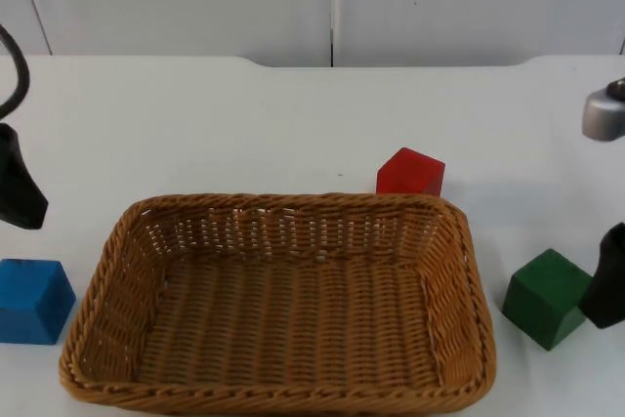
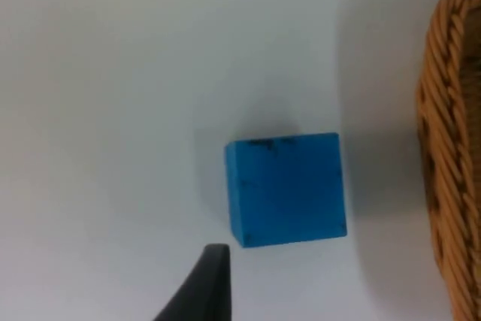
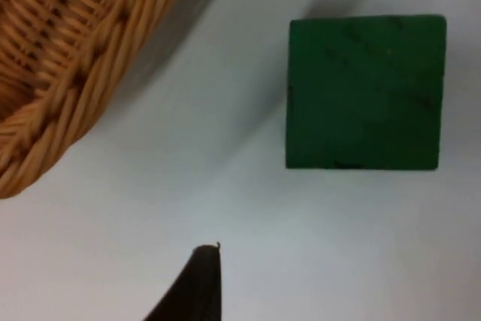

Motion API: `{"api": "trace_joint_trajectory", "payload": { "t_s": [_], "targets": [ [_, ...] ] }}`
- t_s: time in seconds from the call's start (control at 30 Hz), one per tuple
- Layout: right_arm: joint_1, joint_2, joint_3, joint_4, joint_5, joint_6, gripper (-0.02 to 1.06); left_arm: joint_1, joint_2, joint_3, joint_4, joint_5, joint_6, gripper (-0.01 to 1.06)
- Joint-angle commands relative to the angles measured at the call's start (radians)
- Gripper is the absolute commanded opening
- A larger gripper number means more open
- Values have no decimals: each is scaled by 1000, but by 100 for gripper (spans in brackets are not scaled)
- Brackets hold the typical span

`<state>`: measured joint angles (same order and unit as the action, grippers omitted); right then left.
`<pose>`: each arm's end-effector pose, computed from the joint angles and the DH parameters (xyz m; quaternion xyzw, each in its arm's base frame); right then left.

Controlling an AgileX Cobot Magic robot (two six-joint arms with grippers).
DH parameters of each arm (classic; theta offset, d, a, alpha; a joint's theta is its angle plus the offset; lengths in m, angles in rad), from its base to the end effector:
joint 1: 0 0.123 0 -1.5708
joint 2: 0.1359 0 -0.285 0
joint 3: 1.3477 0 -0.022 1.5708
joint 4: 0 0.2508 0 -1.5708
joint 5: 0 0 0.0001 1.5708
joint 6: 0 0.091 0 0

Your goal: Pick up one cube with each hand and place exactly two cubes into the same basket, leaving the remaining cube outside.

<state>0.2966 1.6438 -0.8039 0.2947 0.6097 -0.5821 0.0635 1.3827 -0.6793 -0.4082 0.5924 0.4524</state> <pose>0.2609 0.0956 0.1590 -0.3180 0.9376 0.0805 0.1155 0.2379 -0.0051 0.1989 0.0438 0.9731 -0.0919 0.2067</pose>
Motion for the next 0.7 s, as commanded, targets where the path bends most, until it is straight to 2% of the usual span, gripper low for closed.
{"api": "trace_joint_trajectory", "payload": {
  "t_s": [0.0, 0.27, 0.43, 0.67],
  "targets": [
    [7, 15, -6, 6, -32, -14, 105, -4, 14, -6, -37, -25, 32, 105],
    [39, 30, -6, -1, -98, -16, 105, -4, 79, -6, -33, -67, 45, 105],
    [119, 46, -6, -1, -229, -12, 105, -4, 146, -6, -31, -73, 66, 105],
    [121, 95, -6, -3, -246, -10, 105, -4, 190, -6, -17, -94, 74, 105]
  ]
}}
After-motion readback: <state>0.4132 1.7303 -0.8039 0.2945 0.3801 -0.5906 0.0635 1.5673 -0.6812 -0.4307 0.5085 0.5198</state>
